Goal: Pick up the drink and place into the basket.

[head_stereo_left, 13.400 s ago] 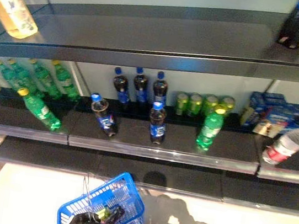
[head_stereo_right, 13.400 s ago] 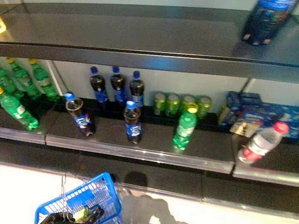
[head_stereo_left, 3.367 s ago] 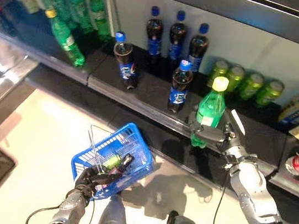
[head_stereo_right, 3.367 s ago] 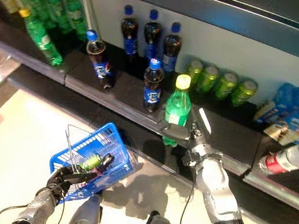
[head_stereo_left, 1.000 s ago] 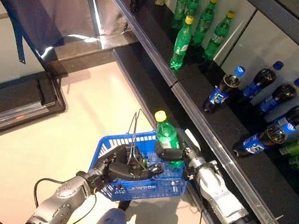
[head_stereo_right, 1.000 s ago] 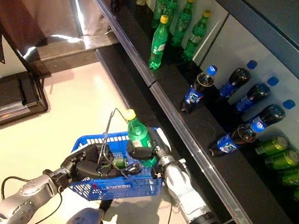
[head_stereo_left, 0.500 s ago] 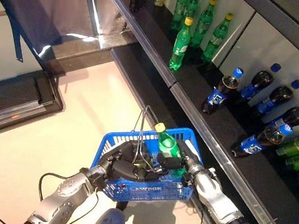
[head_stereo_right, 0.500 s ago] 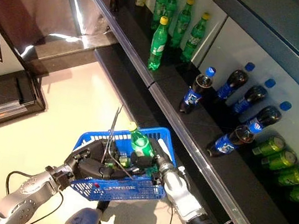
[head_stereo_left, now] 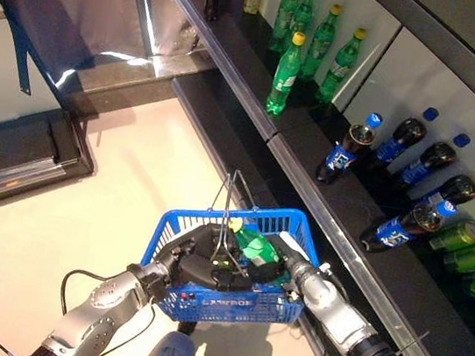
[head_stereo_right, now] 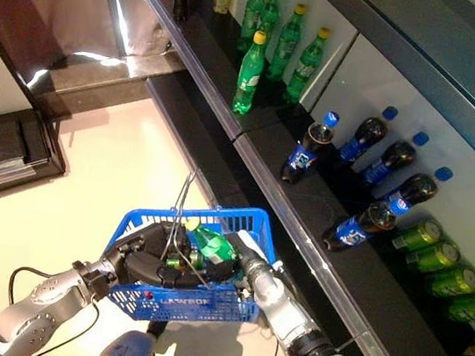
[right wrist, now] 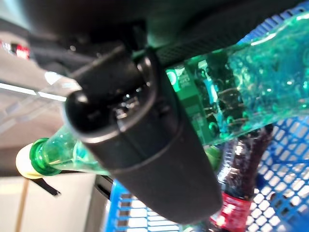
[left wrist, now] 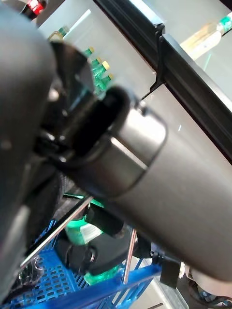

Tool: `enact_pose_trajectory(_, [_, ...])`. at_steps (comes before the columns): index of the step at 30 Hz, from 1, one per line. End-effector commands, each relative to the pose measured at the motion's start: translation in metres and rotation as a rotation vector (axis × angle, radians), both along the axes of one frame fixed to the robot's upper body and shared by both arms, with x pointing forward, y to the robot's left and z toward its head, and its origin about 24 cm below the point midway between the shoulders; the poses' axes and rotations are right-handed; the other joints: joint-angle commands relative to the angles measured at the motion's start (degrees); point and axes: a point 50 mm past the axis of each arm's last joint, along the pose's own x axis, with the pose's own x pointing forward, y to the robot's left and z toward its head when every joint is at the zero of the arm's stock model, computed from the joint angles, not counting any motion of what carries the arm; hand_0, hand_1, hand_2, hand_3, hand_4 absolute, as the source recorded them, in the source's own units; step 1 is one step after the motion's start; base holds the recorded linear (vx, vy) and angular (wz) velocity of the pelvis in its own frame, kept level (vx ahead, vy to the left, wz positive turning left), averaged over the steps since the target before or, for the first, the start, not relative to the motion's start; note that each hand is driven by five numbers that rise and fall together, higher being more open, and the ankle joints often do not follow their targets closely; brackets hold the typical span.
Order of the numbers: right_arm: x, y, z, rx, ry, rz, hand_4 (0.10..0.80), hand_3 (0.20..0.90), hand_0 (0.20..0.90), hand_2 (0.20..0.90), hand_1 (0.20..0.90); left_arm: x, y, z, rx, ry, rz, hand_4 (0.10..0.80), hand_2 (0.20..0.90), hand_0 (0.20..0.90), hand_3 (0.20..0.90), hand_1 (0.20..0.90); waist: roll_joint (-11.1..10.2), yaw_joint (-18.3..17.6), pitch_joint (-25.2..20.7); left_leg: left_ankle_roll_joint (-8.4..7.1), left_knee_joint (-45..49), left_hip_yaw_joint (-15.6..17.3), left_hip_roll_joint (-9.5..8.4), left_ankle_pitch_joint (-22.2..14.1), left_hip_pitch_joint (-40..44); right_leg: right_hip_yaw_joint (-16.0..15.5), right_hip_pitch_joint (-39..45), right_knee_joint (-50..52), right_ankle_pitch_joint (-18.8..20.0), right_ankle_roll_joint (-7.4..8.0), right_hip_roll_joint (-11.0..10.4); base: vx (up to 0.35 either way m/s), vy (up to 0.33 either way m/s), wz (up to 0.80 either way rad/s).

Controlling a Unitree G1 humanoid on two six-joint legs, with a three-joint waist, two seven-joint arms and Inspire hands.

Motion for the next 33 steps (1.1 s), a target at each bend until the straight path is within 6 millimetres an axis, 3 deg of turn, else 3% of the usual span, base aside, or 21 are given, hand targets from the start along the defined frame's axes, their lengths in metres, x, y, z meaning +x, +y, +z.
enact_pose_trajectory(1, [0.027, 0.027, 0.046, -0.072, -0.196, 0.180, 0.100, 0.200, 0.300, 0.300, 0.300, -0.021, -0.067, 0.162, -0.501, -0.831, -0.479, 0.100, 0.300, 0.300, 0.200, 0.300, -0.71, 0.51, -11.59, -2.82, 1.20, 2.36, 2.78, -9.08, 5.82, 0.85, -3.84, -0.14, 3.77, -0.29, 0.11, 0.000, 0.000, 0.00])
enact_pose_trajectory(23, [0.029, 0.059, 0.043, -0.192, -0.062, 0.412, 0.100, 0.200, 0.300, 0.300, 0.300, -0.027, -0.083, 0.173, -0.511, -0.883, -0.626, 0.100, 0.300, 0.300, 0.200, 0.300, -0.92, 1.28, -12.48, -3.13, 1.21, 1.82, 2.67, -8.80, 6.00, 1.20, -3.16, -0.14, 3.54, -0.61, 0.46, 0.000, 0.000, 0.00])
enact_pose_trajectory(24, [0.029, 0.059, 0.042, -0.193, -0.056, 0.411, 0.196, 0.296, 0.382, 0.382, 0.382, -0.027, -0.083, 0.173, -0.512, -0.884, -0.629, 0.100, 0.300, 0.300, 0.200, 0.300, -0.95, 1.33, -12.49, -3.15, 1.23, 1.78, 2.67, -8.79, 6.02, 1.18, -3.13, -0.14, 3.56, -0.61, 0.47, 0.000, 0.000, 0.00])
enact_pose_trajectory(25, [0.029, 0.059, 0.040, -0.195, -0.049, 0.410, 0.196, 0.296, 0.382, 0.382, 0.382, -0.027, -0.084, 0.173, -0.513, -0.885, -0.634, 0.100, 0.300, 0.300, 0.200, 0.300, -0.95, 1.41, -12.54, -3.14, 1.26, 1.69, 2.64, -8.78, 6.00, 1.20, -3.11, -0.14, 3.56, -0.62, 0.49, 0.000, 0.000, 0.00])
enact_pose_trajectory(26, [0.029, 0.060, 0.039, -0.194, -0.042, 0.410, 0.427, 0.527, 0.580, 0.580, 0.580, -0.028, -0.085, 0.173, -0.514, -0.886, -0.637, 0.100, 0.300, 0.300, 0.200, 0.300, -0.98, 1.48, -12.58, -3.15, 1.26, 1.64, 2.64, -8.78, 6.00, 1.18, -3.10, -0.14, 3.55, -0.63, 0.51, 0.000, 0.000, 0.00])
enact_pose_trajectory(27, [0.029, 0.061, 0.037, -0.196, -0.027, 0.409, 0.800, 0.900, 0.900, 0.900, 0.900, -0.028, -0.086, 0.174, -0.517, -0.884, -0.643, 0.100, 0.300, 0.300, 0.200, 0.300, -1.01, 1.61, -12.66, -3.17, 1.25, 1.52, 2.64, -8.76, 6.00, 1.16, -3.06, -0.14, 3.53, -0.64, 0.53, 0.000, 0.000, 0.00])
enact_pose_trajectory(33, [0.030, 0.060, 0.030, -0.211, -0.003, 0.397, 0.800, 0.900, 0.900, 0.900, 0.900, -0.029, -0.087, 0.175, -0.525, -0.880, -0.652, 0.100, 0.300, 0.300, 0.200, 0.300, -0.97, 1.80, -12.77, -3.16, 1.39, 1.40, 2.57, -8.81, 6.00, 1.32, -2.91, -0.14, 3.47, -0.68, 0.54, 0.000, 0.000, 0.00])
